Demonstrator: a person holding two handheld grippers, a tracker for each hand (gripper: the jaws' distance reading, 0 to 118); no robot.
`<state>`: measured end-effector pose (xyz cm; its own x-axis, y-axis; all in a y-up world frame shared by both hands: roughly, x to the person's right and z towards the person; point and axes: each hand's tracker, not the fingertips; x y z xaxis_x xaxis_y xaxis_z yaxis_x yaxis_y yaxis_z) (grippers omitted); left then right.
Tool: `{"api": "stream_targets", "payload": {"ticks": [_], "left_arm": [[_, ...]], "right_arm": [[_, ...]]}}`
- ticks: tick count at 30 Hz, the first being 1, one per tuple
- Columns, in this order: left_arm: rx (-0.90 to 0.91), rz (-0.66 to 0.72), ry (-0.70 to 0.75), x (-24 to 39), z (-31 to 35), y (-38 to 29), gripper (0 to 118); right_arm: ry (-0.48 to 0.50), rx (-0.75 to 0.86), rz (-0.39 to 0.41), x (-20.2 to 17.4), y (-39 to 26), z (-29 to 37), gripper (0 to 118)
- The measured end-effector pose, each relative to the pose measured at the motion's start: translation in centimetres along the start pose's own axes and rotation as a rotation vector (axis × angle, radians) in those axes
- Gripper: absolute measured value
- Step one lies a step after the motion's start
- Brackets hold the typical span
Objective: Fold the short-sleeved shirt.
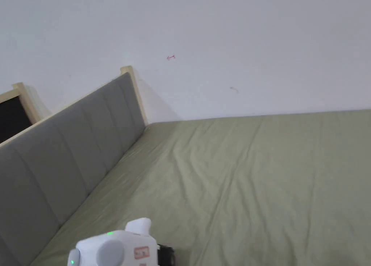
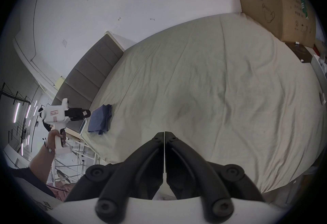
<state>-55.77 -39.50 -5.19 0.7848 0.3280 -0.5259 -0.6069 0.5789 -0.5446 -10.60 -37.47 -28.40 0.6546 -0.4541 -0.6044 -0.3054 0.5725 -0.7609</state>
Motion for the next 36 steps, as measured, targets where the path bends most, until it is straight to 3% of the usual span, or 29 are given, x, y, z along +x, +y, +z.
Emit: {"api": "stream_targets", "payload": {"ticks": [5, 10, 13, 16, 17, 23, 24, 25, 26, 27, 28, 29, 32, 34, 36], "left_arm": [[0.374, -0.084, -0.109, 11.1, 3.4, -1.5, 0], [0.659, -0.262, -0.020, 19.1, 6.3, -1.9, 0], [0.785, -0.301, 0.023, 22.2, 8.3, -2.3, 0], [0.902, -0.325, 0.015, 24.0, 9.5, -2.7, 0], [0.929, -0.323, 0.007, 24.4, 9.7, -2.7, 0], [0.968, -0.319, 0.045, 26.1, 8.9, -2.3, 0], [0.961, -0.316, 0.047, 26.1, 8.7, -2.2, 19], [0.949, -0.317, 0.044, 26.1, 8.5, -2.1, 44], [0.939, -0.319, 0.044, 26.2, 8.2, -2.1, 64], [0.917, -0.318, 0.033, 26.1, 8.0, -2.0, 82], [0.890, -0.308, 0.023, 26.0, 7.9, -1.9, 91], [0.880, -0.302, 0.024, 26.0, 7.8, -2.1, 97], [0.891, -0.289, 0.026, 25.7, 7.8, -2.6, 99], [0.898, -0.280, 0.008, 25.5, 8.1, -2.8, 101], [0.933, -0.274, 0.040, 25.7, 8.3, -3.0, 101]], "right_arm": [[-0.039, 0.182, 0.107, -0.9, 1.4, 3.4, 1], [-0.047, 0.630, 0.183, -3.6, 1.9, 9.6, 1], [-0.146, 0.802, 0.259, -5.2, 2.3, 11.6, 1], [-0.278, 0.953, 0.437, -5.2, 2.4, 11.3, 1], [-0.308, 0.981, 0.457, -5.3, 2.4, 11.2, 1], [-0.317, 0.975, 0.405, -5.6, 3.5, 10.2, 1], [-0.319, 0.971, 0.380, -5.6, 3.7, 10.0, 4], [-0.318, 0.949, 0.357, -5.5, 4.0, 10.0, 15], [-0.314, 0.927, 0.343, -5.3, 4.3, 9.9, 38], [-0.316, 0.914, 0.334, -5.2, 4.6, 9.7, 70], [-0.332, 0.892, 0.314, -5.2, 4.8, 9.6, 85], [-0.336, 0.894, 0.299, -5.1, 4.7, 9.6, 92], [-0.352, 0.934, 0.272, -5.0, 4.0, 10.1, 98], [-0.363, 0.937, 0.273, -4.8, 3.9, 10.2, 111], [-0.355, 0.945, 0.284, -4.8, 3.6, 10.4, 112]]}}
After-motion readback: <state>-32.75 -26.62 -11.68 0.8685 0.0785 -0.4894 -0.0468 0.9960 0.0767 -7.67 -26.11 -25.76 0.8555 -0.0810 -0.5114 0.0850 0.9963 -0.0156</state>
